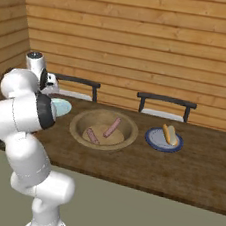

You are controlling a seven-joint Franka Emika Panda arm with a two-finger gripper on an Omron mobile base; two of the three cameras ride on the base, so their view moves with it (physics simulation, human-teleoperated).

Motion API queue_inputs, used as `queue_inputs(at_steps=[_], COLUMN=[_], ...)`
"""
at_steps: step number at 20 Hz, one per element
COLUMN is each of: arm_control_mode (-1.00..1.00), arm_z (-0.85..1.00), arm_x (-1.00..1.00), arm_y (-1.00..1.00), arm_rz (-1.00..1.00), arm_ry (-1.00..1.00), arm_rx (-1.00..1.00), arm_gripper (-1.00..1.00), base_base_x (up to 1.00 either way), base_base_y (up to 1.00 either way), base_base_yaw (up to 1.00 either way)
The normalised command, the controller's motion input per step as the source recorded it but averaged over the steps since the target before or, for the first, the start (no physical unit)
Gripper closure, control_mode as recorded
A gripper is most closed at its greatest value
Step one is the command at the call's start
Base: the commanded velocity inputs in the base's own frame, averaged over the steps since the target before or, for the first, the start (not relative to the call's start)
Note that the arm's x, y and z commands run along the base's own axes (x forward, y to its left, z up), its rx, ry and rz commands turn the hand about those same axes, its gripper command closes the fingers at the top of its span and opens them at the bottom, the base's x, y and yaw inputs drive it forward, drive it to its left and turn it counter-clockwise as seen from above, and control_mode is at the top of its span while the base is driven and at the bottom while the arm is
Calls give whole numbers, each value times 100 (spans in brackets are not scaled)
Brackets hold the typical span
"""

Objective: Place one bun and one sausage from the bowl on each plate.

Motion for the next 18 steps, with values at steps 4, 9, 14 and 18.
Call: queue_inputs(at_steps=[4,9,14,18], arm_control_mode=[-100,-100,-100,-100], arm_z=[-67,-41,-16,-8], arm_x=[49,41,41,31], arm_y=[1,13,42,25], arm_rz=[7,3,0,0], arm_ry=[15,1,13,5], arm_rx=[0,1,-6,-12], arm_gripper=[100,100,100,100], base_base_x=[0,0,0,0], base_base_y=[0,0,0,0], base_base_yaw=[0,0,0,0])
